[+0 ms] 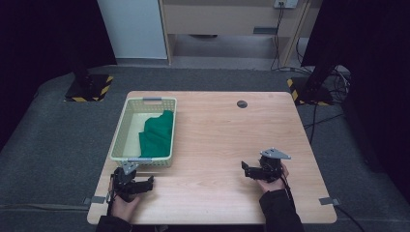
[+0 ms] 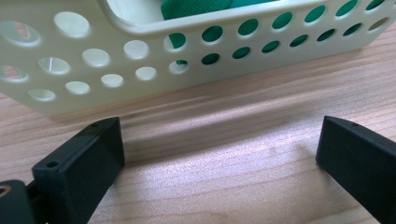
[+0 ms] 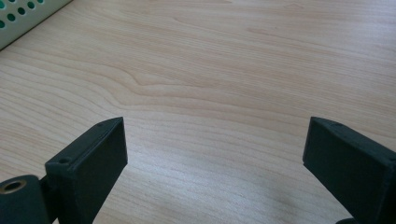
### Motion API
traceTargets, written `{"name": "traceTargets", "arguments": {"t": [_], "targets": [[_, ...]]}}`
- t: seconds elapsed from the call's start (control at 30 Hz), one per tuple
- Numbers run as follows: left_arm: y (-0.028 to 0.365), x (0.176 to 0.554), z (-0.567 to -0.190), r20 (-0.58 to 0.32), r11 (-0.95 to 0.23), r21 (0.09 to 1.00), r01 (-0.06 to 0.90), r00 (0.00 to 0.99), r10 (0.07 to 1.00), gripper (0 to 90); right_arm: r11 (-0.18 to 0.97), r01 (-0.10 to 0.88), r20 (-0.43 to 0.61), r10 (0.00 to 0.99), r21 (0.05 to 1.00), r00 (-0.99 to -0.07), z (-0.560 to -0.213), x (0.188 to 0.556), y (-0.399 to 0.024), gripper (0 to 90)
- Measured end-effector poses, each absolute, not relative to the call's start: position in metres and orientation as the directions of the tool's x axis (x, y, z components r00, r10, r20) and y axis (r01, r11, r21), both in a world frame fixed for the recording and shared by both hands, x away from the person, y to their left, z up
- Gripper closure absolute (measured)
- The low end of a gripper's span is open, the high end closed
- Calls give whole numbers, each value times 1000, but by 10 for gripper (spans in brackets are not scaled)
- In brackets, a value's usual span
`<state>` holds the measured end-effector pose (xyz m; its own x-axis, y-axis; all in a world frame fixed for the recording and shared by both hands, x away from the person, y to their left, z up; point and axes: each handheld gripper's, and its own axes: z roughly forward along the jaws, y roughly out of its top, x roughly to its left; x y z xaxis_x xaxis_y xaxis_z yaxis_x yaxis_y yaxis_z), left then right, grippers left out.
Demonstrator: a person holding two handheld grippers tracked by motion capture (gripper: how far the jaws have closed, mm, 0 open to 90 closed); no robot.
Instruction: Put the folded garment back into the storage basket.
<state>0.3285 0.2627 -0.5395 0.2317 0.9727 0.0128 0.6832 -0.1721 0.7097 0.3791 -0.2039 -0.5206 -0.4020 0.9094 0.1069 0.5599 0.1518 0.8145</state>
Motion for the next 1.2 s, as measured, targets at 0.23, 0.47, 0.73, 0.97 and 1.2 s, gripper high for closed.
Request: {"name": "traceTargets", "arguments": {"t": [0.23, 0.47, 0.73, 0.97, 1.2], "targets": [[263, 328, -540, 13, -172, 710, 683, 232, 973, 0, 144, 570, 110, 915, 809, -387, -523, 378, -212, 63], [263, 328, -540, 13, -172, 710, 683, 232, 973, 0, 132, 579, 107, 927, 805, -360, -526, 378, -224, 63], [263, 328, -540, 13, -172, 710, 683, 232, 973, 0, 117, 590, 109, 936, 799, -334, -530, 377, -235, 63], [263, 328, -540, 13, -172, 710, 683, 232, 973, 0, 124, 601, 88, 947, 790, -311, -534, 376, -245, 61], [265, 329, -540, 11, -172, 710, 683, 233, 972, 2, 124, 650, 63, 964, 750, -256, -542, 381, -262, 60]]}}
